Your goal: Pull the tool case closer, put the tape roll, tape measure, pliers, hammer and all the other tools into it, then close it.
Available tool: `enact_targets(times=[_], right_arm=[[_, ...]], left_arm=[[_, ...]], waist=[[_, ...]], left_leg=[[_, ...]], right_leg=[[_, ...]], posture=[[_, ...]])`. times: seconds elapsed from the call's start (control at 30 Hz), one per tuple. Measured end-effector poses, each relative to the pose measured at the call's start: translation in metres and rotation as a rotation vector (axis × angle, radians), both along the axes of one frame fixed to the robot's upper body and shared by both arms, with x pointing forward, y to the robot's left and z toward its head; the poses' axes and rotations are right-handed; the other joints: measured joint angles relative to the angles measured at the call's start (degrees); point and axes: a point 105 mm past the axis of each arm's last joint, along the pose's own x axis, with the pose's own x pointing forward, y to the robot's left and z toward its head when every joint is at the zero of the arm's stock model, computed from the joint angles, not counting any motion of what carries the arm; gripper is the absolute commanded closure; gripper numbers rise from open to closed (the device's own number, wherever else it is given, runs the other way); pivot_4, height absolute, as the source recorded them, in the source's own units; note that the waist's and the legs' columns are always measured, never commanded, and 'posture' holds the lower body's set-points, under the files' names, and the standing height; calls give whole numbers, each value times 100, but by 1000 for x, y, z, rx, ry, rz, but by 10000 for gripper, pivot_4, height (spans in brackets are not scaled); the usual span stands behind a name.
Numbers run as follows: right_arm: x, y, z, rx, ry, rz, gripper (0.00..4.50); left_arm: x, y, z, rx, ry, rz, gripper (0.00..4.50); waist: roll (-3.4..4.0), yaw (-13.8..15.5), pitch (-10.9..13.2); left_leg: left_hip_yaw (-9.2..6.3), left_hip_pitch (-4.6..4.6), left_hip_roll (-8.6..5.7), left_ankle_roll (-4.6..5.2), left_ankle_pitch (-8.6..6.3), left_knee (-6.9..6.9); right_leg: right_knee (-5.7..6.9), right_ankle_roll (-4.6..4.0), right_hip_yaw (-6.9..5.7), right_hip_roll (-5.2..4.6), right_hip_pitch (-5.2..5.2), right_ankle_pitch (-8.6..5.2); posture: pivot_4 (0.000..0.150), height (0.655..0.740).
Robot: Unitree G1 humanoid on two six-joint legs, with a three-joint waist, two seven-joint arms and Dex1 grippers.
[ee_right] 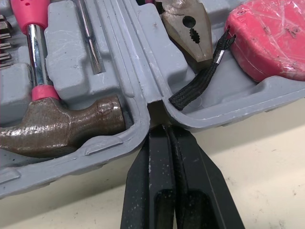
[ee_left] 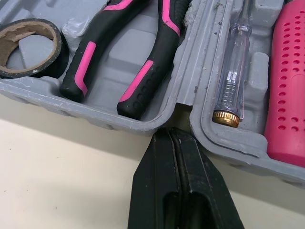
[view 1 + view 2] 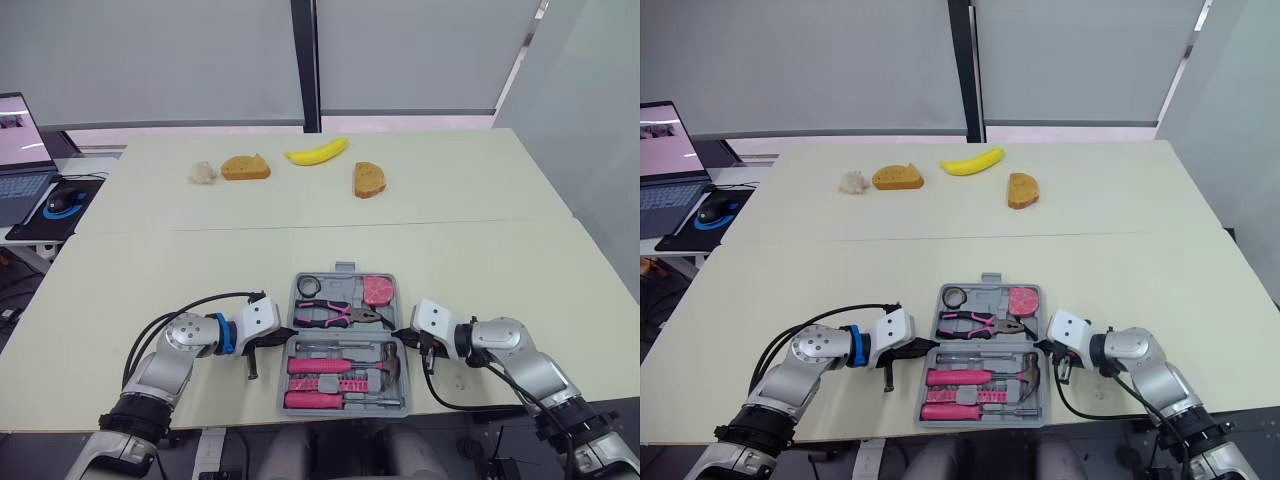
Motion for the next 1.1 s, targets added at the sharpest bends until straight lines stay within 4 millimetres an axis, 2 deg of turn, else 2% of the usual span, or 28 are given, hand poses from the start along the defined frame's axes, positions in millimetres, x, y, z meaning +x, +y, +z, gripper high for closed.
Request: enact_targets(times=[0.27, 0.77, 1.0, 1.1], right_arm=[[1, 2, 0, -8, -5, 10, 44729], [2, 2, 1, -10, -11, 10, 44729], [4, -5, 2, -28, -20, -19, 44729], [7, -22, 7, -65, -49, -81, 44729]], left_arm=[[-8, 2, -1, 11, 12, -2, 45000], [-8, 5, -1, 21, 12, 1, 45000], [-13, 11, -1, 32, 13, 2, 45000], [-13, 18, -1, 49, 10, 19, 45000]], waist=[[0, -6, 0], [1, -19, -1], [2, -17, -2], [3, -3, -2]], left_leg=[[1, 0, 0, 0, 0, -1], [1, 2, 3, 0, 0, -1], [1, 2, 3, 0, 0, -2], [1, 1, 0, 0, 0, -2]], right_leg=[[-1, 0, 1, 0, -1, 0], [0, 0, 1, 1, -1, 0], [0, 0, 2, 1, -1, 0], [-2, 0, 3, -1, 0, 0]], posture=[[1500, 7361], [1500, 7361], [1500, 7361], [1500, 7361]])
